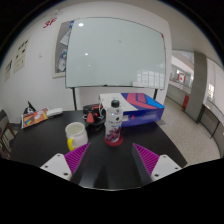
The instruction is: Pour water
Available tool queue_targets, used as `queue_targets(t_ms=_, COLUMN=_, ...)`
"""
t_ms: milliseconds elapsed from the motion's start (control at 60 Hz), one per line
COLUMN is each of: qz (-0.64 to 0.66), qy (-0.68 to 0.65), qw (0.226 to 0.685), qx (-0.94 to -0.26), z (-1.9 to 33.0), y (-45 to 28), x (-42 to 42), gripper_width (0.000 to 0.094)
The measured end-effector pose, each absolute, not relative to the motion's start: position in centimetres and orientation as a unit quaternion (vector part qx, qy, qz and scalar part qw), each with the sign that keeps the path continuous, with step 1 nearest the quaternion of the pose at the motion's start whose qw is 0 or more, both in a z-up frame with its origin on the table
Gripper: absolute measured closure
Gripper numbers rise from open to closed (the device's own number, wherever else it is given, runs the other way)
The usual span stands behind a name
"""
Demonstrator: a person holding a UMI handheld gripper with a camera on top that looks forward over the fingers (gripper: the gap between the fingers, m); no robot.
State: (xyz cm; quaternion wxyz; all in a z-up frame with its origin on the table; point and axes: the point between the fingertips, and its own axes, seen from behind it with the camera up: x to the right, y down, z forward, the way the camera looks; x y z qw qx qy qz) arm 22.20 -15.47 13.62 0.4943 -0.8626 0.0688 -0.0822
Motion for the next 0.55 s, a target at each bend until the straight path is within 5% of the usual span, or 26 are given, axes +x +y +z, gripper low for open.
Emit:
queue_targets(t_ms=283, qz=-0.101, qy=0.053, qw=0.504, qx=-0.856, z=17.6, y=-25.8, x=19.1, gripper_width=0.0091)
queue_targets(t_ms=550, qz=-0.096, qy=0.051, qw=0.495, qx=-0.862, z=17.1, y=-29.1, x=18.9, gripper_width=0.0091)
